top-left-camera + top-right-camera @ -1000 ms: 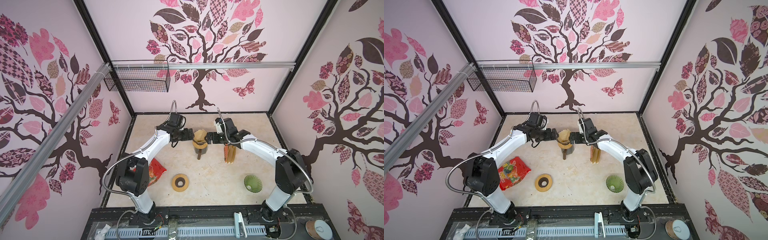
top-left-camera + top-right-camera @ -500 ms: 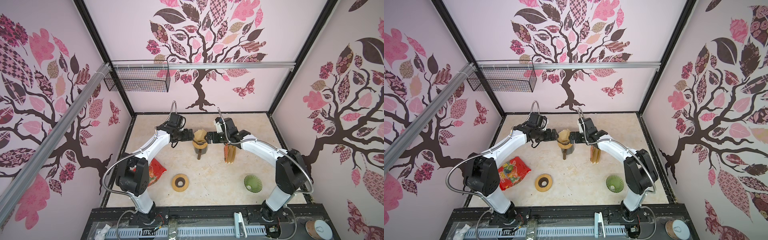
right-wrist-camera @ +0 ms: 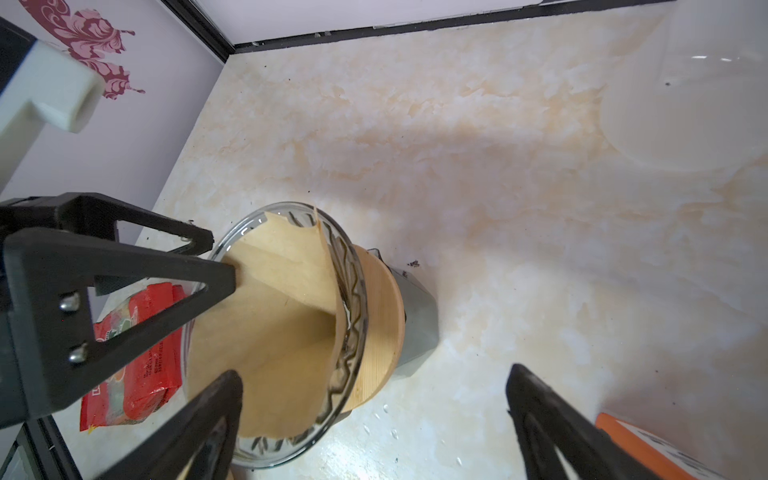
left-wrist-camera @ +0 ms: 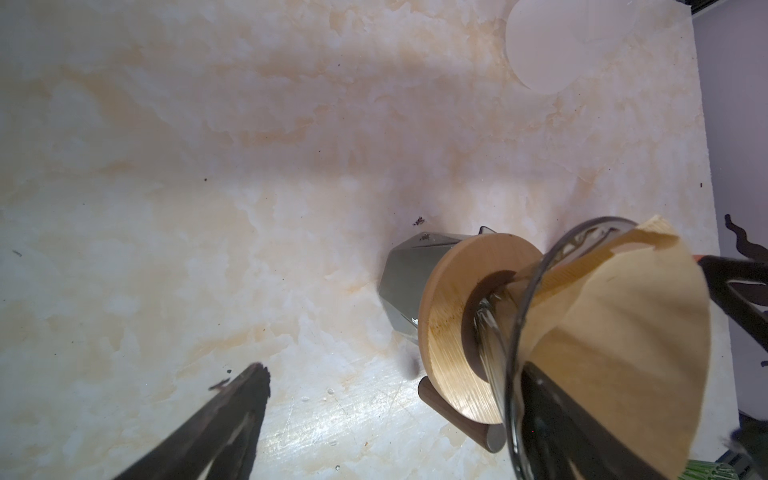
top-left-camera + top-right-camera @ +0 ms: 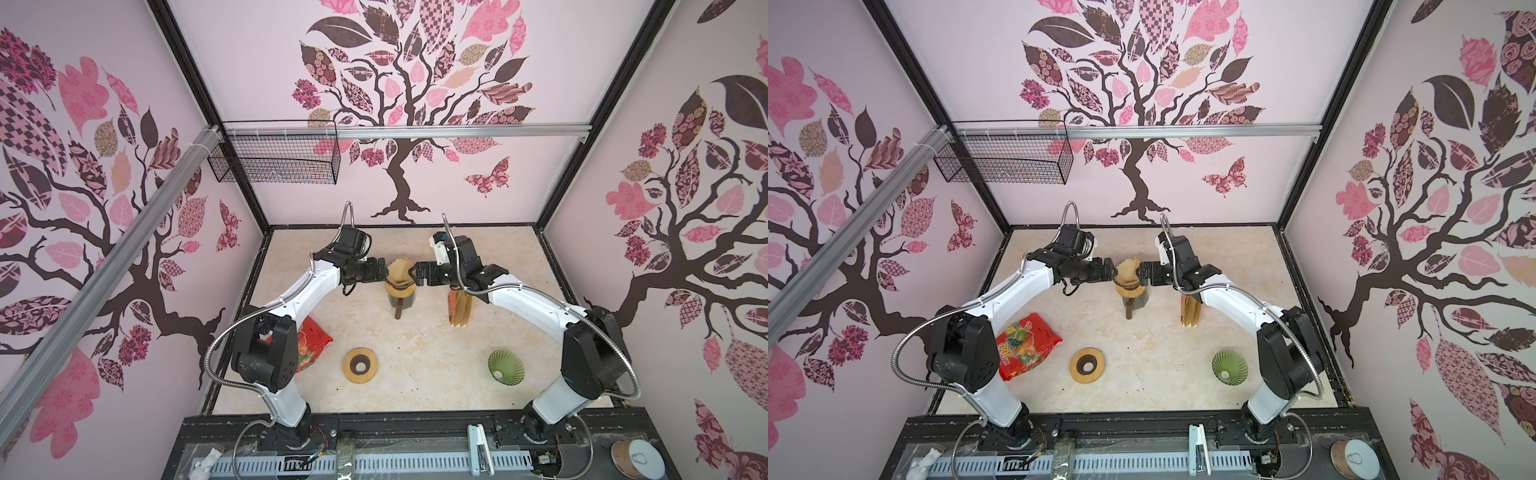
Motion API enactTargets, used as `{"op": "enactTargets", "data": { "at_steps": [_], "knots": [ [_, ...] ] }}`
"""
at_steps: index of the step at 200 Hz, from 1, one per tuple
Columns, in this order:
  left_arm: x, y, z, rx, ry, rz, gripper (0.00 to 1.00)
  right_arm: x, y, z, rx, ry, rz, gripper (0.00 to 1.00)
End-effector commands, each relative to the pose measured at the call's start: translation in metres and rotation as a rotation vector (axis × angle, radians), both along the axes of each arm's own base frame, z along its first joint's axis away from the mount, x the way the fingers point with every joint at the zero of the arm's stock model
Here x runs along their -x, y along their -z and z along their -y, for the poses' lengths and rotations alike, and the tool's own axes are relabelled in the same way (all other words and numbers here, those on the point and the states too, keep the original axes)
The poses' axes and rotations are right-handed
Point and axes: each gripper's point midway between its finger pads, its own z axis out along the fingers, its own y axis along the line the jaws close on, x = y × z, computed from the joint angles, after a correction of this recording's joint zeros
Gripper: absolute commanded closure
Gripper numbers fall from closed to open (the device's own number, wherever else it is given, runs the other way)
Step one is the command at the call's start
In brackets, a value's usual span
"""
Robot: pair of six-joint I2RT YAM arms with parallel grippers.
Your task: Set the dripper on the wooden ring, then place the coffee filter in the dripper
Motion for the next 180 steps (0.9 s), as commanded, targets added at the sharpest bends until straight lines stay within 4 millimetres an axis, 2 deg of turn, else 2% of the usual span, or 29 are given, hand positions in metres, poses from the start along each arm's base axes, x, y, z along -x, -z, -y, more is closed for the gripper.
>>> {"op": "enactTargets", "data": {
  "at_steps": [1, 78, 180],
  "knots": [
    [0.003, 0.004, -0.004, -0.009, 0.003, 0.001, 0.06, -0.002, -0.013, 0.007, 0.0, 0.031, 0.029, 0.0],
    [0.003, 0.004, -0.005, -0.013, 0.006, 0.006, 0.06, -0.011, 0.014, 0.014, 0.077, 0.09, -0.049, 0.0],
    [0.002, 0.009, -0.006, -0.025, 0.003, -0.003, 0.06, -0.014, 0.028, 0.011, 0.106, 0.083, -0.095, 0.0]
  ]
}}
